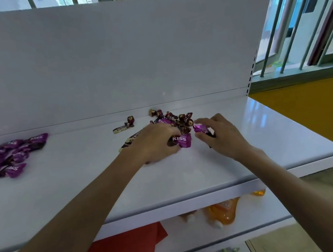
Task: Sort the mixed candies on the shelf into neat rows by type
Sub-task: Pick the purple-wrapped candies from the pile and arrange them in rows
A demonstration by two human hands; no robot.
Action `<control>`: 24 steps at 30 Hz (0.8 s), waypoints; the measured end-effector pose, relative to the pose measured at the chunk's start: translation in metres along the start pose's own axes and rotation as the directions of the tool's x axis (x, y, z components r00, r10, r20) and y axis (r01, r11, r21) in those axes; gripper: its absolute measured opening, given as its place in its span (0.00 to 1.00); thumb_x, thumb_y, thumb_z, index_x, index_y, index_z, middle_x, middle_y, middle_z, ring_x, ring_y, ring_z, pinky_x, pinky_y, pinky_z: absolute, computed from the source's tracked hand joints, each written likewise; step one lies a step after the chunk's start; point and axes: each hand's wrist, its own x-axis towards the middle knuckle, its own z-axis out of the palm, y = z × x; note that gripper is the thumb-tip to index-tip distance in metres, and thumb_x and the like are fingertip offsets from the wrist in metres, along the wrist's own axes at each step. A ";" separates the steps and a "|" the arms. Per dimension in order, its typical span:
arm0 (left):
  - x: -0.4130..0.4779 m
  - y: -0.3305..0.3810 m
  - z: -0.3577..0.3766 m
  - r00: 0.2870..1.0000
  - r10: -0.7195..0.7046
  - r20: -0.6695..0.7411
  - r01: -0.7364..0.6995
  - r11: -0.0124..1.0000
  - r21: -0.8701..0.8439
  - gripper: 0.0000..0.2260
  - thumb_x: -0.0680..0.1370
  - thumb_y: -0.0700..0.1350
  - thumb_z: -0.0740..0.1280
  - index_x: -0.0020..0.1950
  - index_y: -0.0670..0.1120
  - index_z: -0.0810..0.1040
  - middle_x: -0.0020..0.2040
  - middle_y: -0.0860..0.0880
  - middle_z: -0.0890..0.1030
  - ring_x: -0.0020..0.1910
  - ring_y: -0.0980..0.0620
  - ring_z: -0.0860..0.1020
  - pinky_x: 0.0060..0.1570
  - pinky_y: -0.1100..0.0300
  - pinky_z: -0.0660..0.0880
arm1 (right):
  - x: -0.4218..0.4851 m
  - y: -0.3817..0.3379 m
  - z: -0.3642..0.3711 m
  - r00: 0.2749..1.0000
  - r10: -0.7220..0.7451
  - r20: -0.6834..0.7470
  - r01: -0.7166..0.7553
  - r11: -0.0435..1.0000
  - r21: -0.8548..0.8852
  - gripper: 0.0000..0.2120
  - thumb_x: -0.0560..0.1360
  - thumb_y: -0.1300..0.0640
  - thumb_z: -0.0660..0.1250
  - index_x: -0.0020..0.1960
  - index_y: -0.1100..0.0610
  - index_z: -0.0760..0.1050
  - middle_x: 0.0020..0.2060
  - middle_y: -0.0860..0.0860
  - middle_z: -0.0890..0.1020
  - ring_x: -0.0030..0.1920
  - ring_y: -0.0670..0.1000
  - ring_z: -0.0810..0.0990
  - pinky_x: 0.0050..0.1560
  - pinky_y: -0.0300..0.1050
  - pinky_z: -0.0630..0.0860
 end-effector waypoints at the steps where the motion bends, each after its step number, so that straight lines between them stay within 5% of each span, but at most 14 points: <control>1: -0.003 0.000 -0.002 1.000 -0.001 -0.013 0.001 1.000 -0.017 0.13 0.75 0.53 0.64 0.59 0.53 0.76 0.49 0.54 0.77 0.51 0.52 0.73 0.45 0.61 0.64 | 0.001 -0.002 0.002 0.999 0.039 0.013 -0.038 0.996 -0.075 0.15 0.76 0.45 0.60 0.58 0.50 0.76 0.49 0.53 0.72 0.43 0.53 0.76 0.45 0.42 0.67; 3: -0.008 -0.001 -0.001 1.000 0.004 -0.013 -0.004 0.999 -0.031 0.13 0.75 0.53 0.64 0.59 0.52 0.75 0.47 0.56 0.74 0.51 0.53 0.73 0.45 0.61 0.64 | 0.002 -0.009 0.006 0.994 0.103 0.024 -0.098 0.982 -0.161 0.22 0.78 0.43 0.53 0.38 0.57 0.77 0.39 0.54 0.73 0.40 0.58 0.76 0.42 0.44 0.67; 5: -0.011 0.000 0.001 1.000 0.012 0.000 -0.012 1.000 -0.019 0.15 0.75 0.53 0.64 0.60 0.50 0.75 0.50 0.56 0.76 0.52 0.54 0.73 0.48 0.62 0.64 | 0.004 -0.013 0.000 0.987 0.154 0.046 -0.147 0.981 -0.124 0.25 0.80 0.47 0.51 0.29 0.58 0.67 0.29 0.56 0.73 0.35 0.59 0.77 0.40 0.47 0.71; 8: -0.013 0.000 0.005 1.000 -0.009 -0.001 0.009 0.999 -0.043 0.17 0.74 0.54 0.66 0.60 0.49 0.74 0.55 0.53 0.78 0.52 0.55 0.73 0.52 0.61 0.67 | 0.011 -0.004 -0.016 0.982 0.153 0.106 -0.142 0.984 -0.108 0.08 0.75 0.60 0.58 0.49 0.57 0.77 0.48 0.56 0.80 0.47 0.54 0.79 0.46 0.43 0.71; 10: -0.013 0.000 0.008 1.000 -0.026 -0.011 0.025 0.997 -0.069 0.15 0.74 0.54 0.67 0.57 0.48 0.74 0.53 0.53 0.78 0.49 0.55 0.73 0.48 0.62 0.68 | 0.012 0.002 -0.023 0.964 0.039 0.263 0.000 0.989 -0.147 0.20 0.71 0.64 0.63 0.60 0.50 0.74 0.61 0.50 0.75 0.59 0.51 0.72 0.54 0.41 0.66; 13: -0.011 0.002 0.013 0.999 0.001 -0.047 -0.004 0.998 -0.066 0.13 0.73 0.54 0.67 0.54 0.48 0.75 0.52 0.53 0.78 0.46 0.57 0.71 0.46 0.64 0.65 | 0.010 0.000 -0.021 0.915 -0.089 0.392 0.137 0.986 -0.097 0.21 0.70 0.65 0.65 0.60 0.50 0.75 0.63 0.49 0.75 0.62 0.50 0.71 0.58 0.38 0.63; 17: -0.011 0.002 0.014 0.993 -0.038 -0.109 0.023 0.991 -0.133 0.13 0.73 0.51 0.68 0.56 0.49 0.76 0.52 0.54 0.77 0.47 0.58 0.71 0.46 0.64 0.65 | 0.012 0.000 -0.021 0.939 -0.070 0.338 0.125 0.982 -0.143 0.13 0.70 0.55 0.70 0.55 0.50 0.79 0.50 0.49 0.81 0.47 0.47 0.74 0.49 0.40 0.69; 24: -0.049 -0.031 0.002 0.944 -0.247 -0.221 0.206 0.959 -0.193 0.14 0.73 0.51 0.69 0.56 0.49 0.77 0.48 0.52 0.79 0.46 0.53 0.74 0.45 0.62 0.66 | 0.032 -0.036 -0.020 0.982 -0.171 -0.081 0.179 0.978 0.108 0.11 0.71 0.54 0.71 0.51 0.56 0.80 0.45 0.53 0.80 0.48 0.53 0.76 0.51 0.49 0.72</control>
